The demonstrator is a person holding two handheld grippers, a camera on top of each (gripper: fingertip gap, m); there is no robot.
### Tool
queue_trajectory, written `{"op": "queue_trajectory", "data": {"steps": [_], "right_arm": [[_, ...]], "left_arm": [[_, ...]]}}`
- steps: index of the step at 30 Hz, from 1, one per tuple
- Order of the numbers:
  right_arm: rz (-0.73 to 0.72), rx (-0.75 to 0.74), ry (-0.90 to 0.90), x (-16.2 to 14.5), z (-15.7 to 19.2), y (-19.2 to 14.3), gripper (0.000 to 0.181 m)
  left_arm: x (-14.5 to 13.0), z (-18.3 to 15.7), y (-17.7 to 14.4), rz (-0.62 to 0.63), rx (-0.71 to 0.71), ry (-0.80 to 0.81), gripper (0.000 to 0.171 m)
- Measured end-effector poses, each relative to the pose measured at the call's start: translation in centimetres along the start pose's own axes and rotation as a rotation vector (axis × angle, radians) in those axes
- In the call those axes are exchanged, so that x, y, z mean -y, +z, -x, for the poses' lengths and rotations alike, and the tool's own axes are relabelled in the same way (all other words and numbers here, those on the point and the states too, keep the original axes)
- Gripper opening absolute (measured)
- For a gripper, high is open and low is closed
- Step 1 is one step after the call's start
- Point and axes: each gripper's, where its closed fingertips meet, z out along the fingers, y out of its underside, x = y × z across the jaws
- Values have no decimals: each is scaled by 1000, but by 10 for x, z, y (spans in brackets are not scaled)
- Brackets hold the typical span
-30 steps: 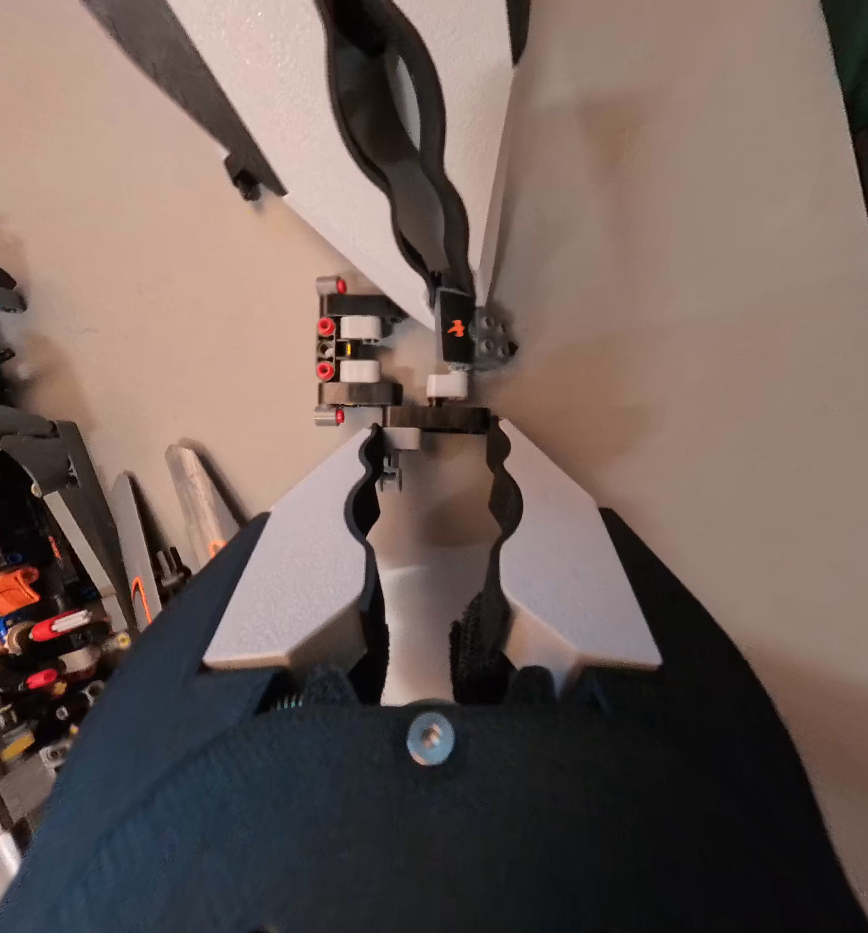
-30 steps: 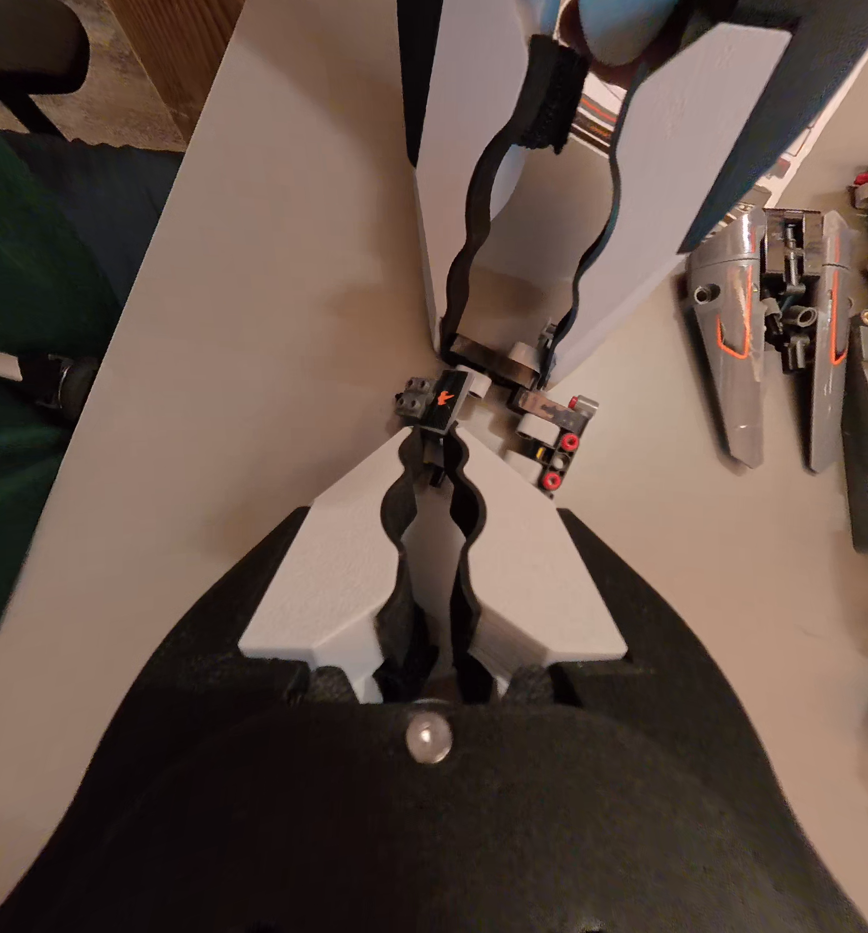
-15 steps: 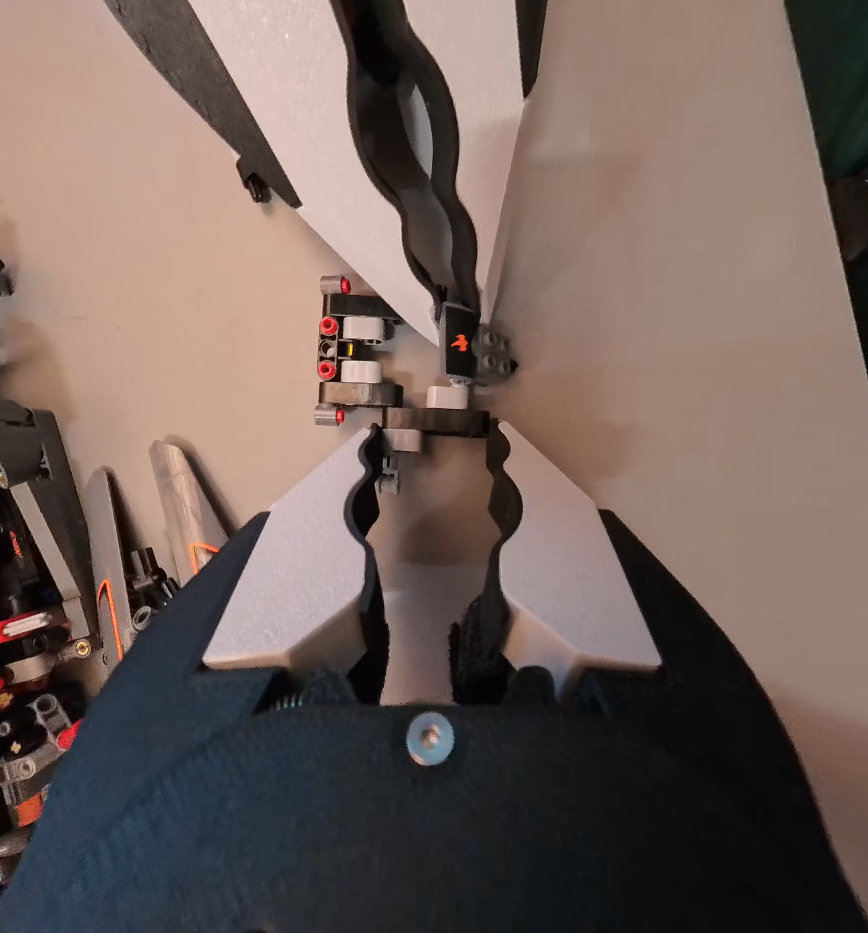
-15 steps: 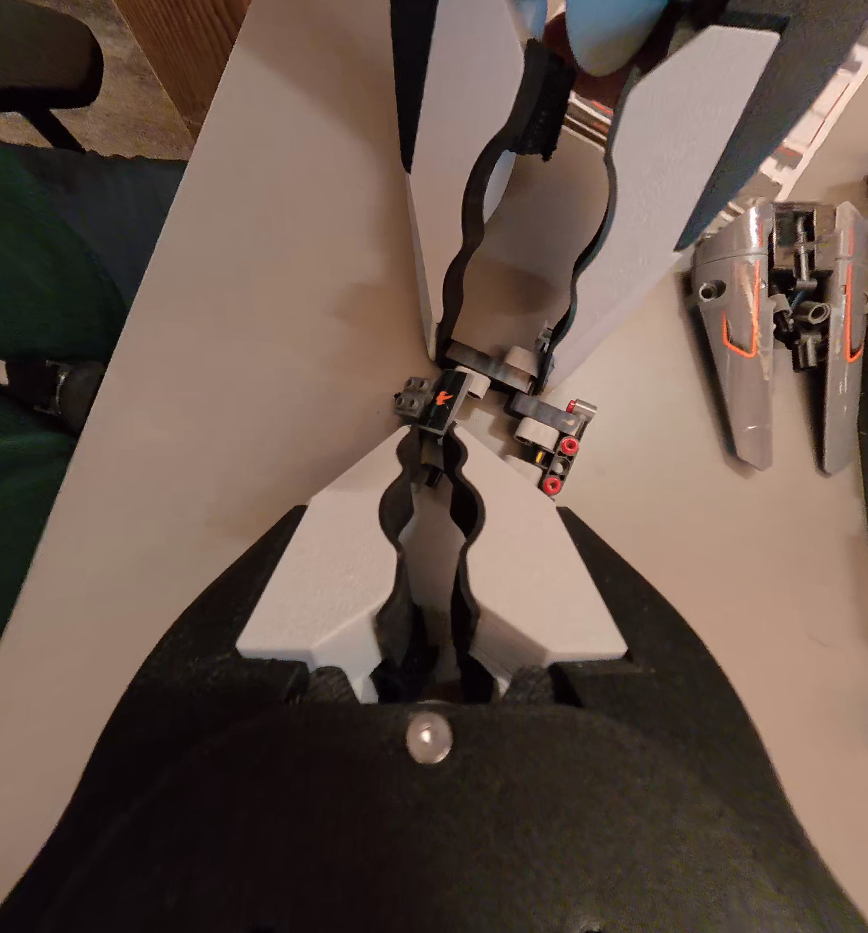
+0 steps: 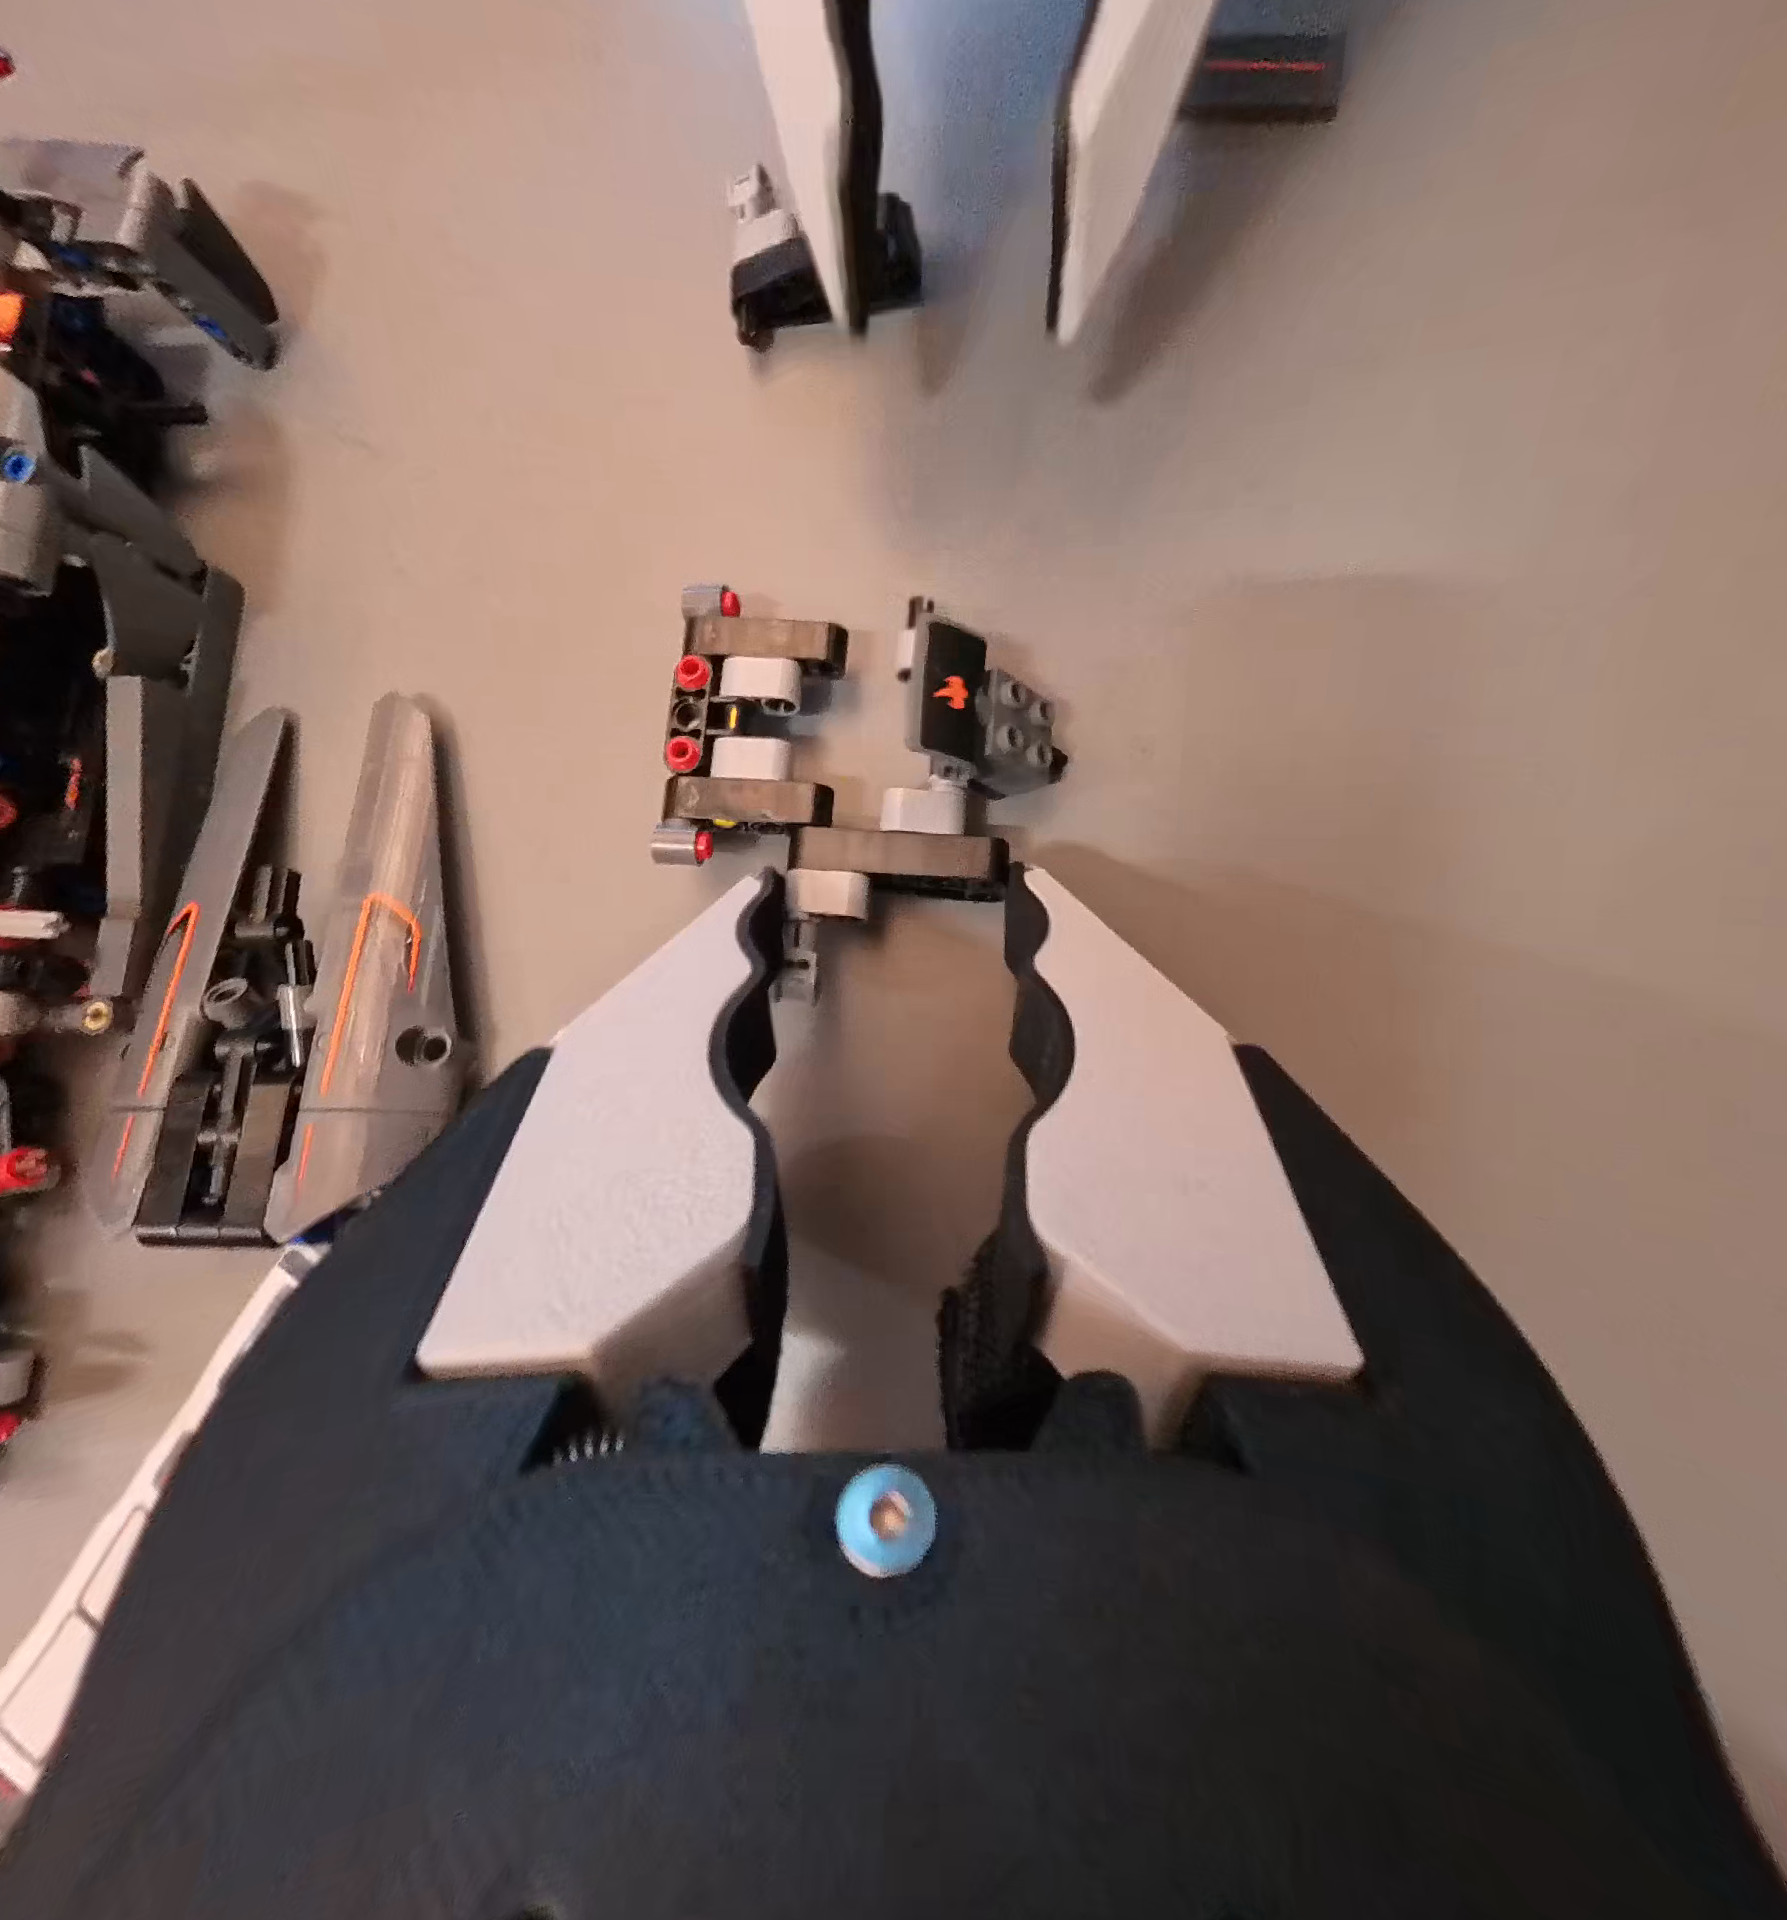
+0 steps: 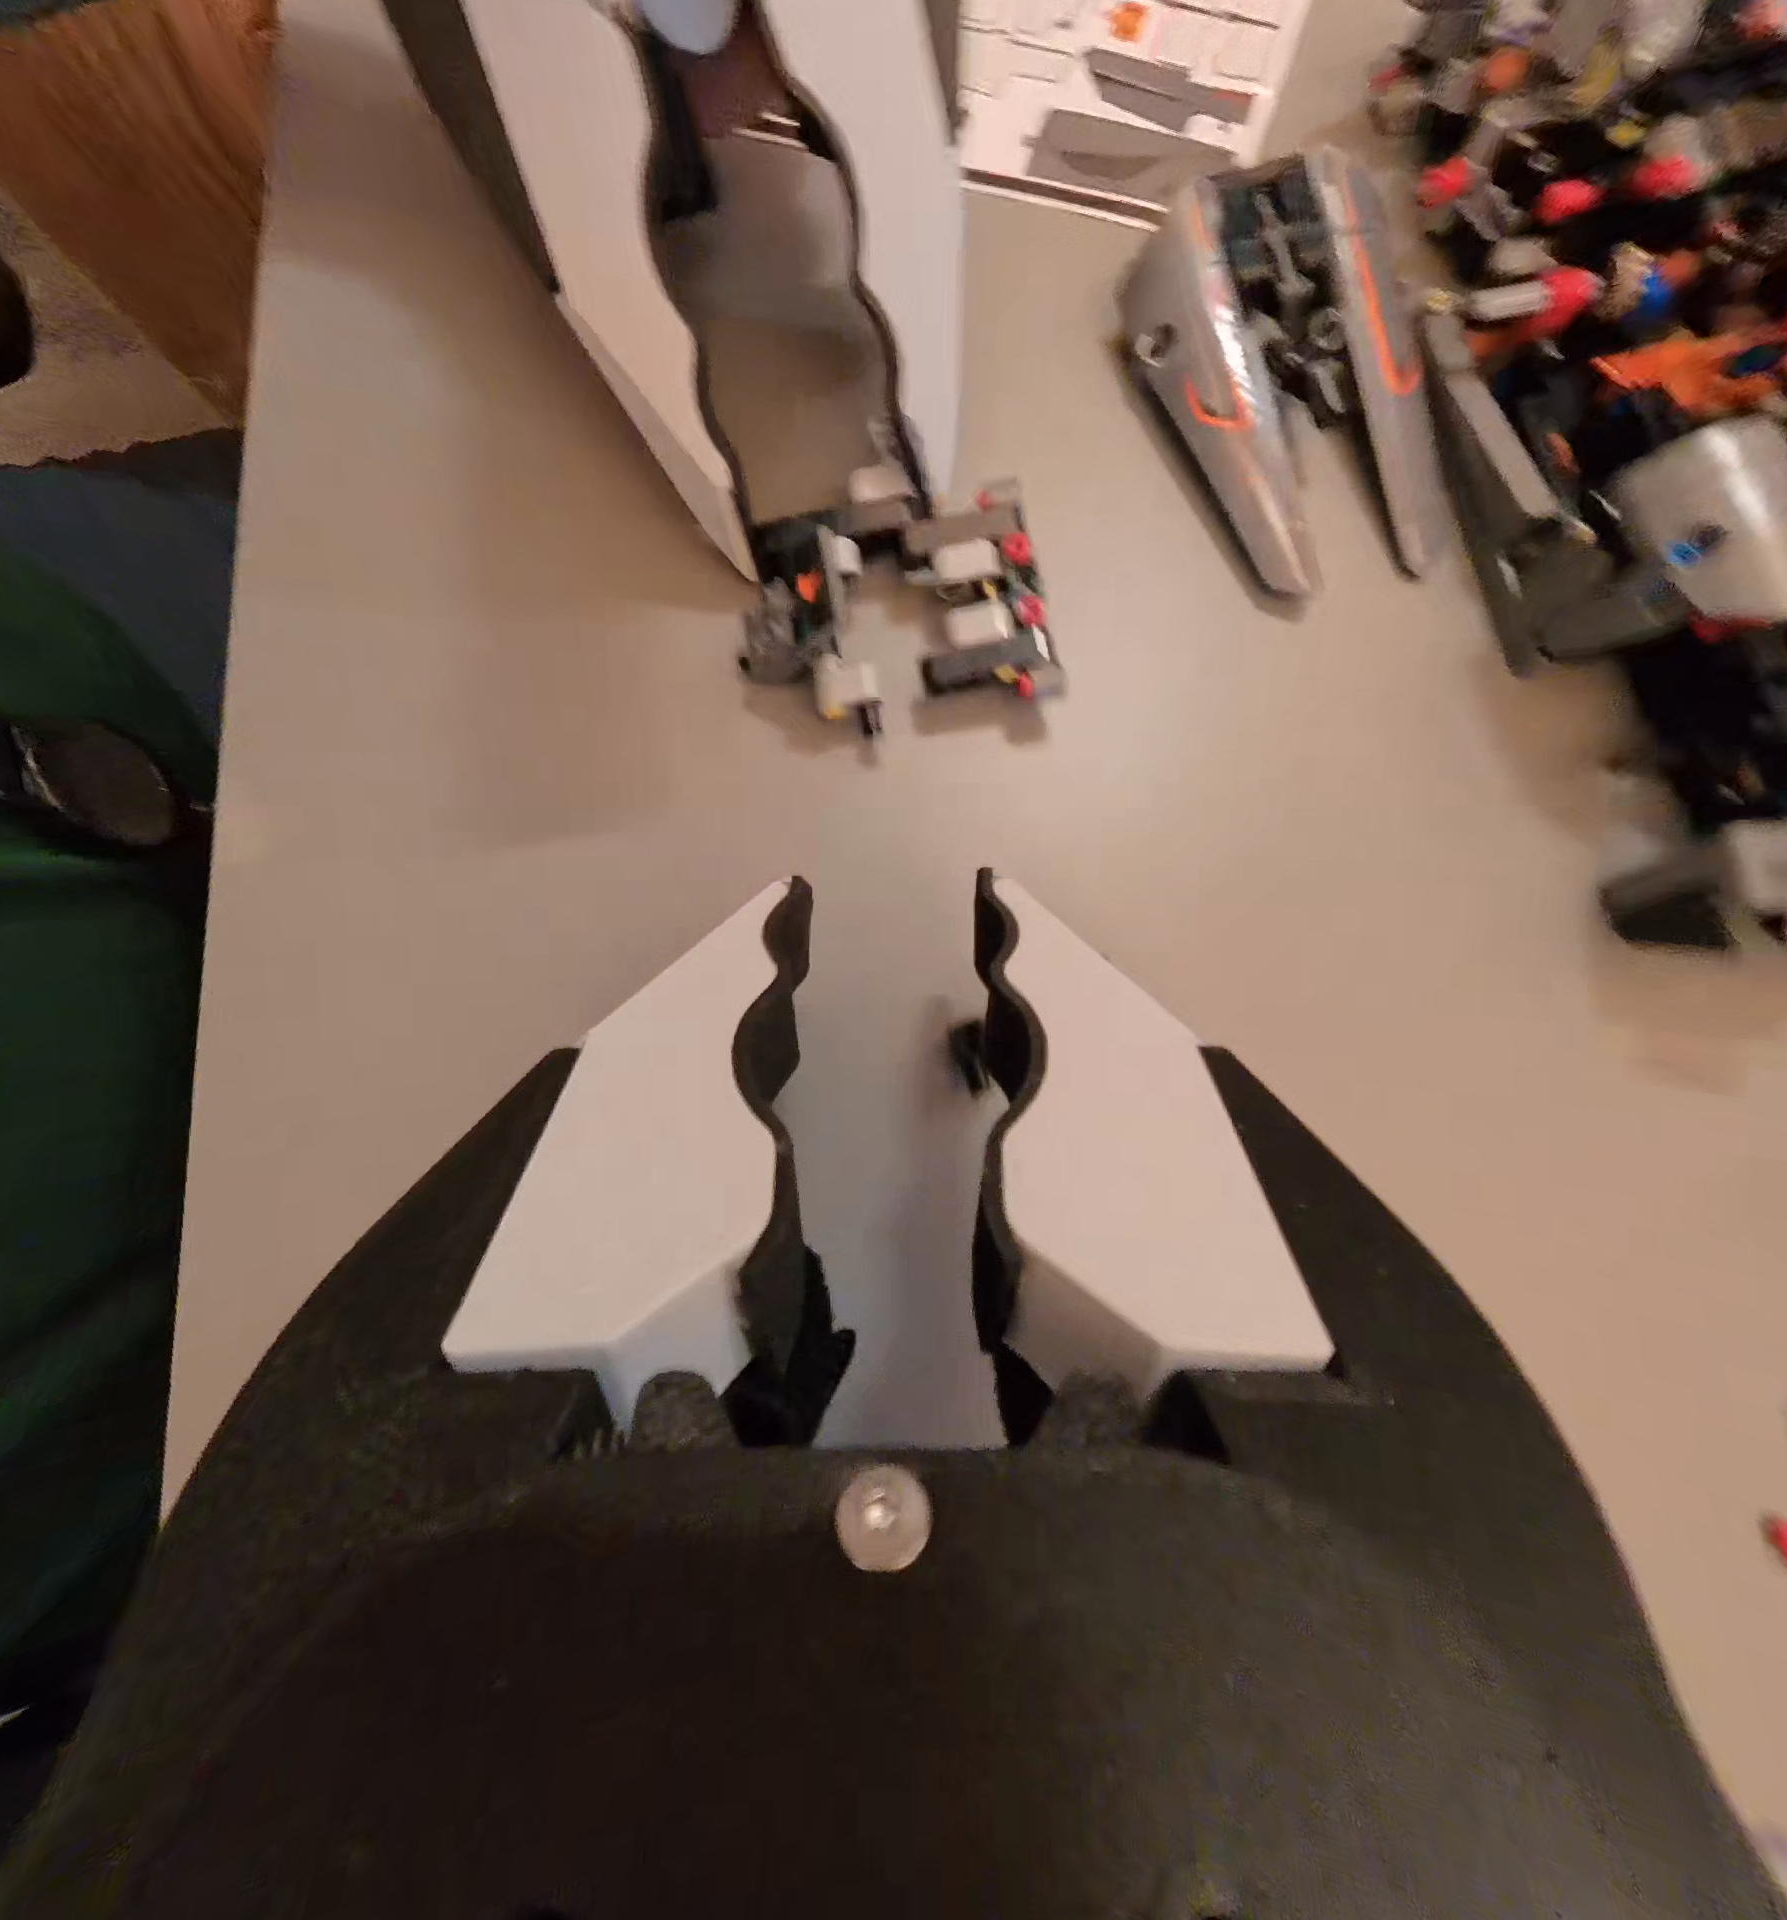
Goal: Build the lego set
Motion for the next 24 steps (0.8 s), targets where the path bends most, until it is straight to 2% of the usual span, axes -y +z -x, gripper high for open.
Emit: {"op": "queue_trajectory", "data": {"steps": [6, 9, 11, 14, 16, 20, 24], "right_arm": [[101, -98, 87, -41, -20, -31, 42], [139, -94, 80, -45, -19, -21, 45], [192, -143, 43, -52, -27, -14, 50], [133, -140, 15, -42, -34, -13, 65], [99, -94, -17, -37, -34, -9, 62], [138, -63, -98, -36, -37, -7, 64], [240, -50, -51, -45, -32, -7, 52]], "left_arm": [[-5, 0, -5, -29, 49, -49, 46], [-6, -1, -10, -35, 75, -56, 47], [-6, 0, -12, -36, 93, -61, 49], [1, -2, -15, -44, 112, -44, 51], [6, 0, -16, -49, 130, -35, 55], [15, 7, -15, -54, 147, -3, 67], [20, 14, -8, -21, 151, 35, 71]]}}
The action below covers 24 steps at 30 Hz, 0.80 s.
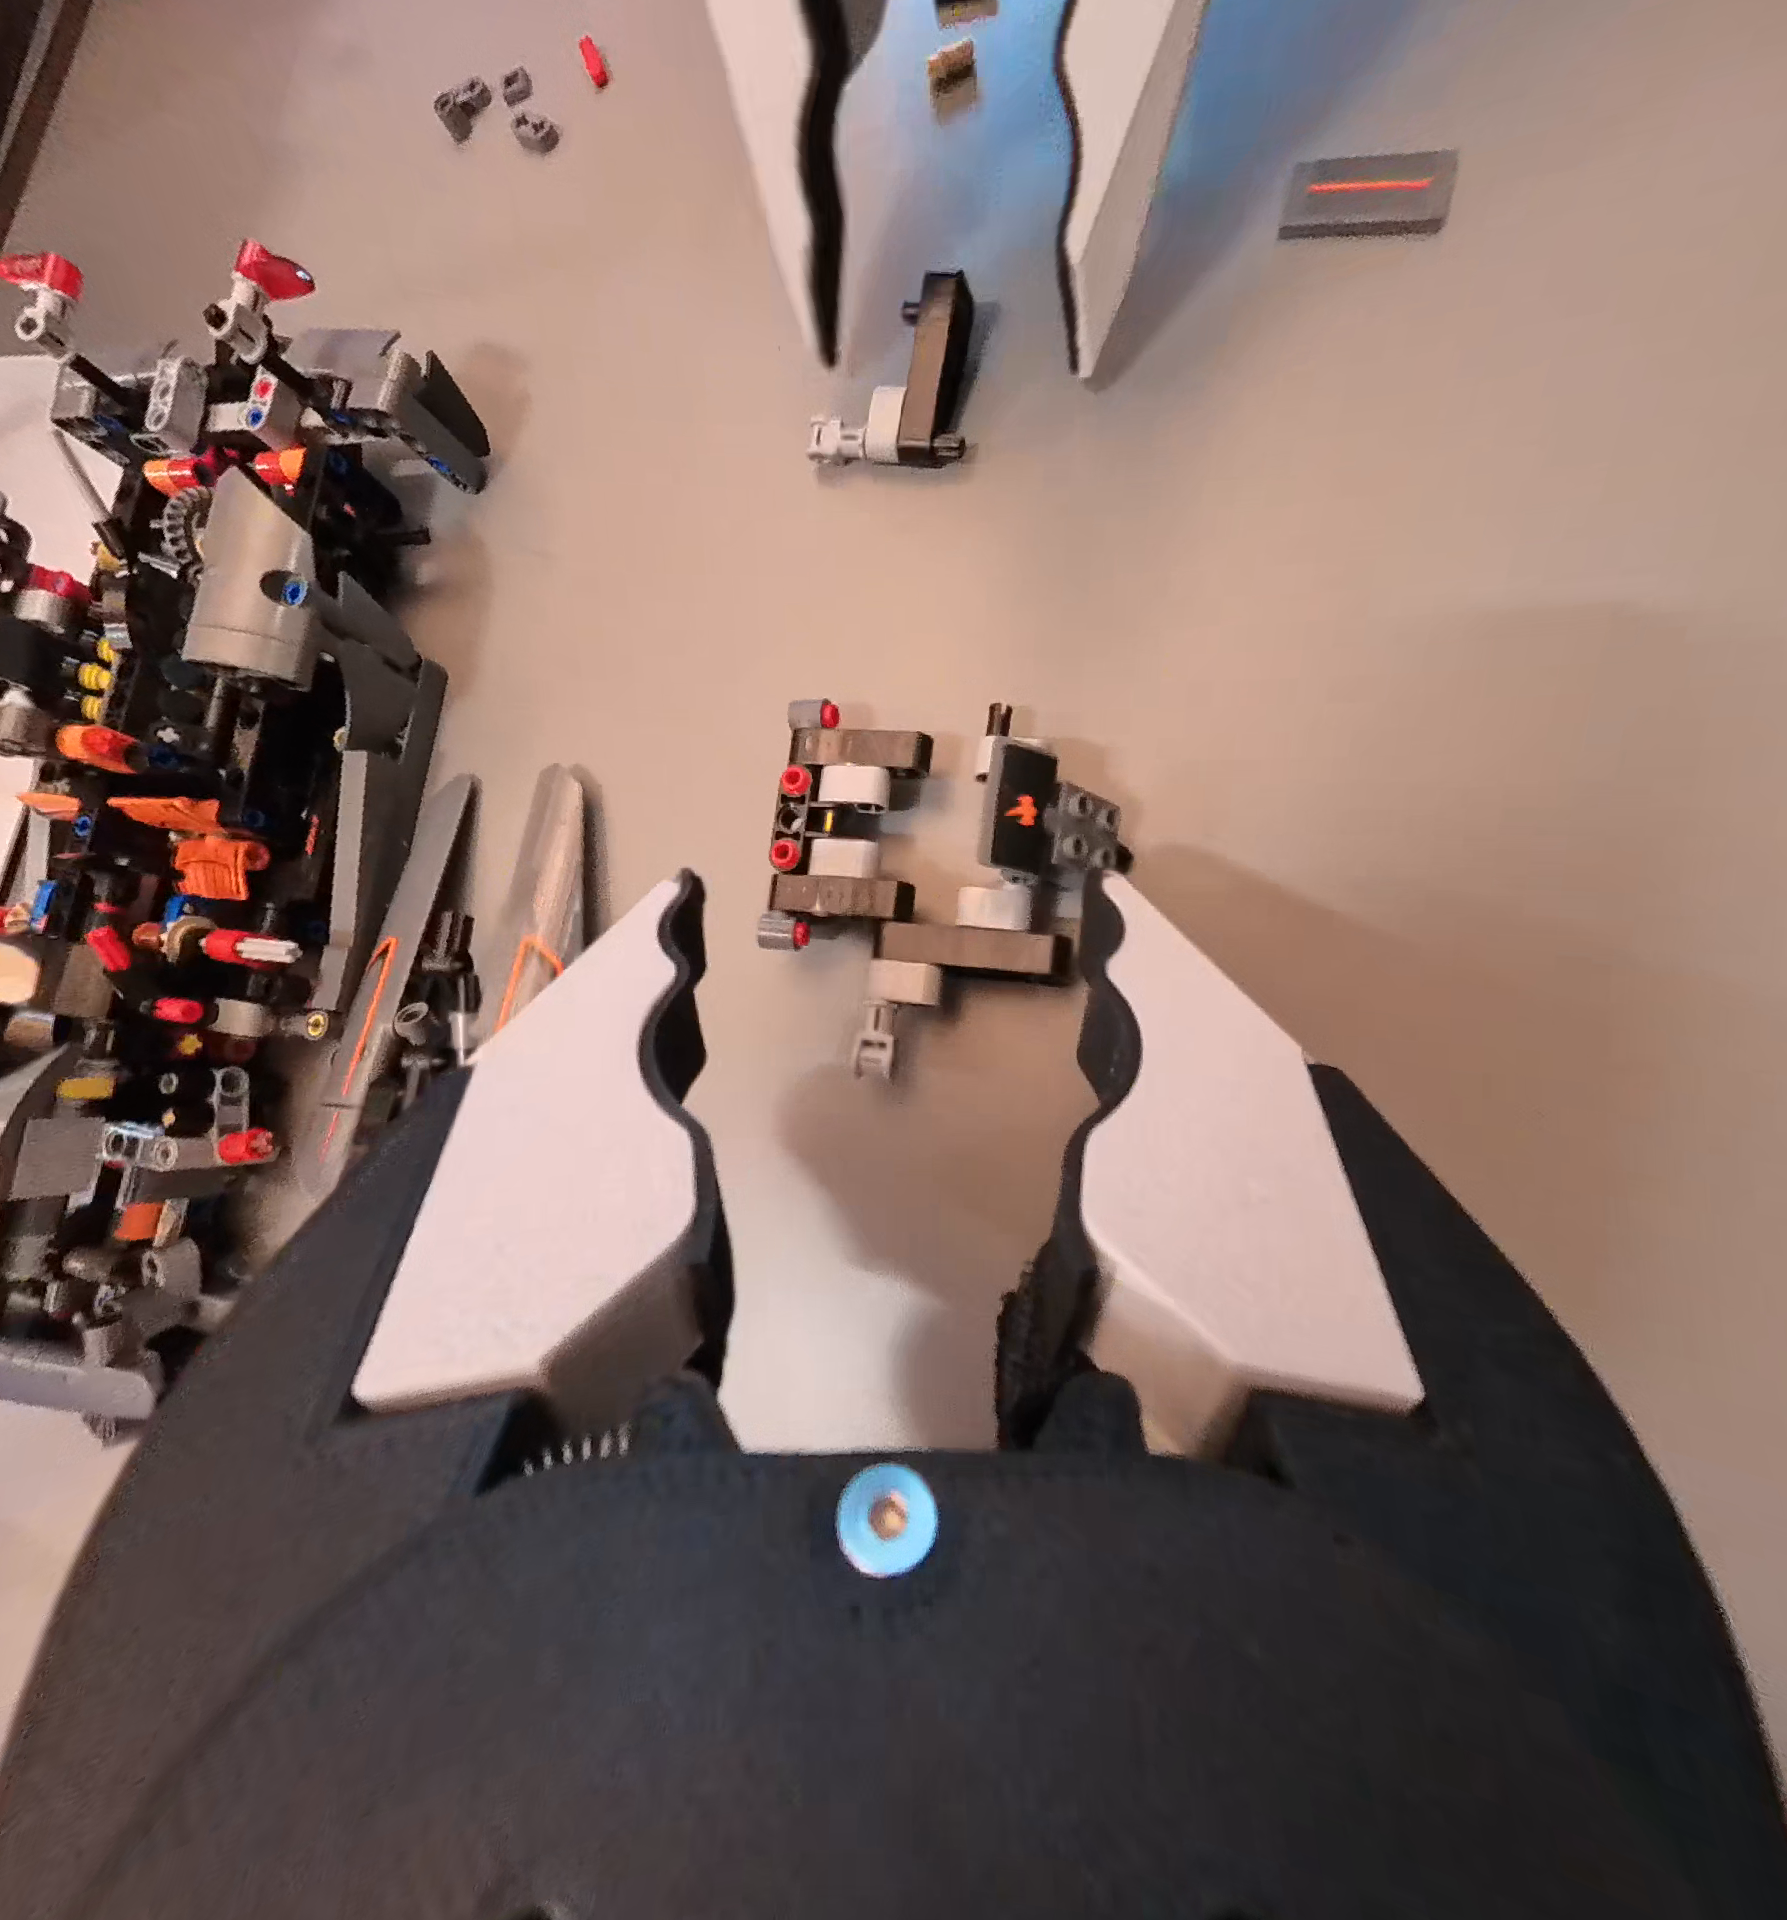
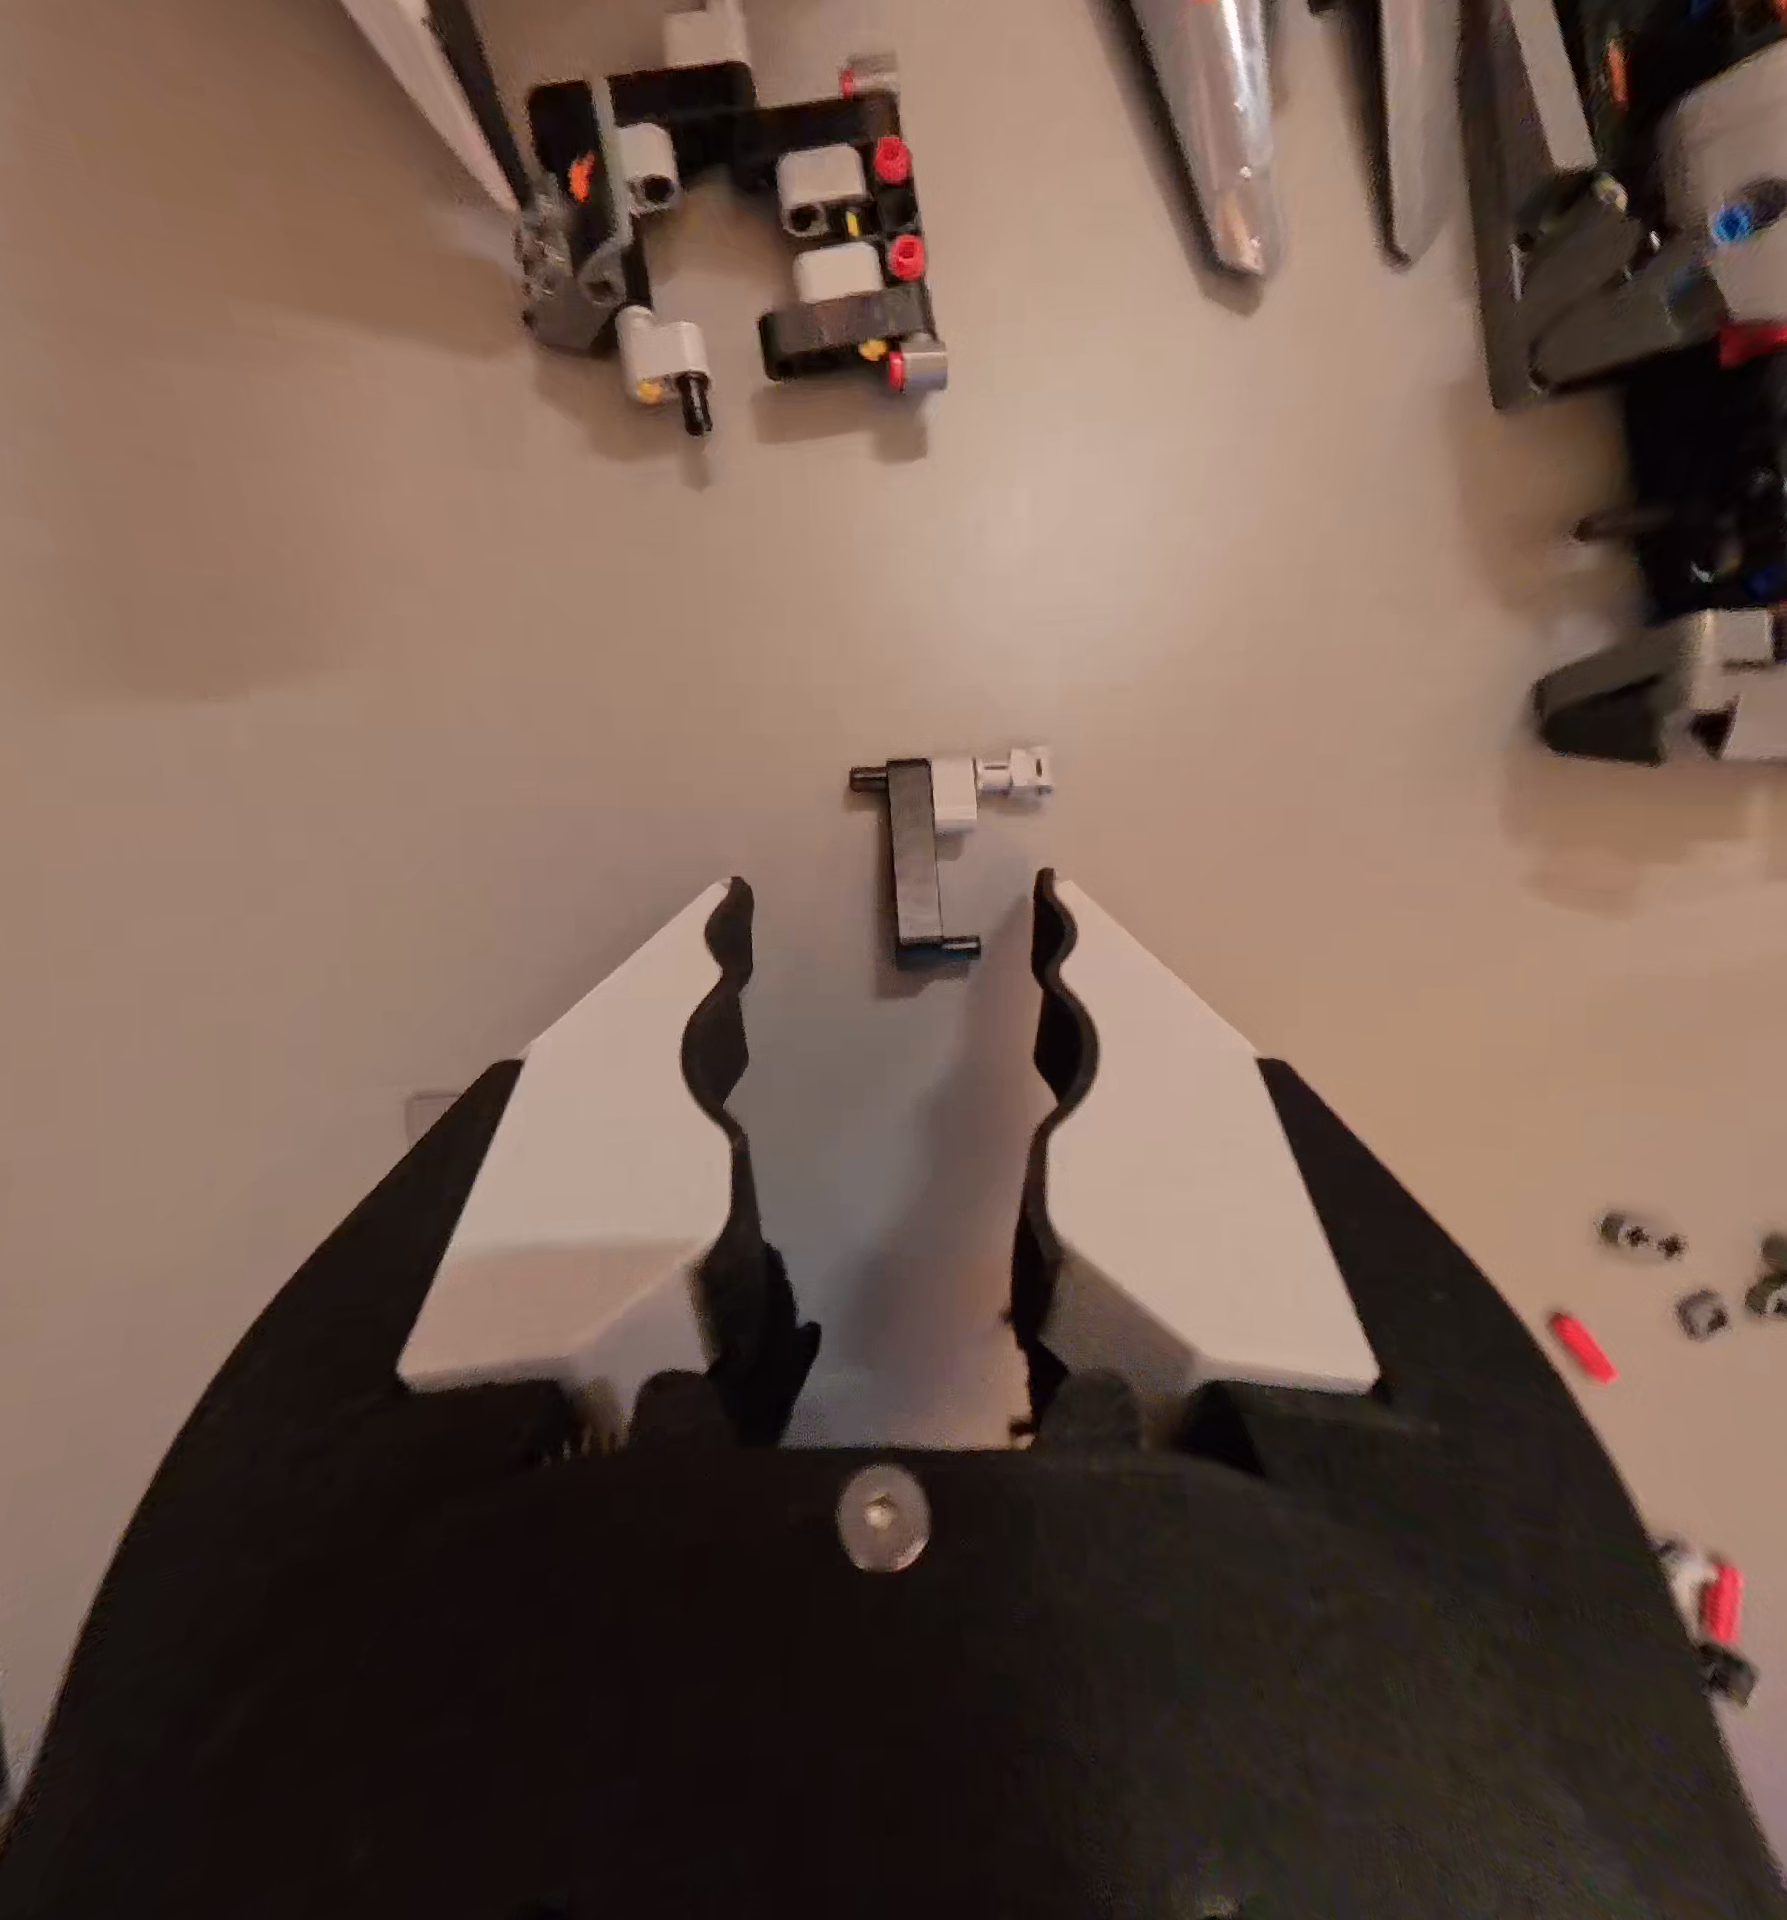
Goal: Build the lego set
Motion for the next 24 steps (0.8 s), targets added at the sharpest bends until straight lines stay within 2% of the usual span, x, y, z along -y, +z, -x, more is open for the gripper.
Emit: {"op": "queue_trajectory", "data": {"steps": [4, 8, 10, 13, 15, 21, 24], "right_arm": [[-68, 69, 56, 6, 26, -8, 39], [-120, 27, 73, 8, 22, -16, 41], [-116, 20, 100, 7, 15, -18, 53], [-98, 12, 94, 9, 20, -15, 52], [-44, -55, 105, 1, 18, -13, 52], [-173, -46, 239, 6, 33, -29, 51], [-102, -70, 268, -1, 29, -19, 50]], "left_arm": [[-3, -2, 3, -1, -34, -39, 71], [-10, -3, 4, 5, -34, -56, 70], [-10, -2, 5, 8, -32, -62, 71], [-9, -1, 6, 19, -25, -49, 70], [-9, -2, 6, 26, -25, -49, 70], [-7, 0, 0, -5, -21, -66, 69], [-7, 4, -1, 1, -9, -61, 69]]}}
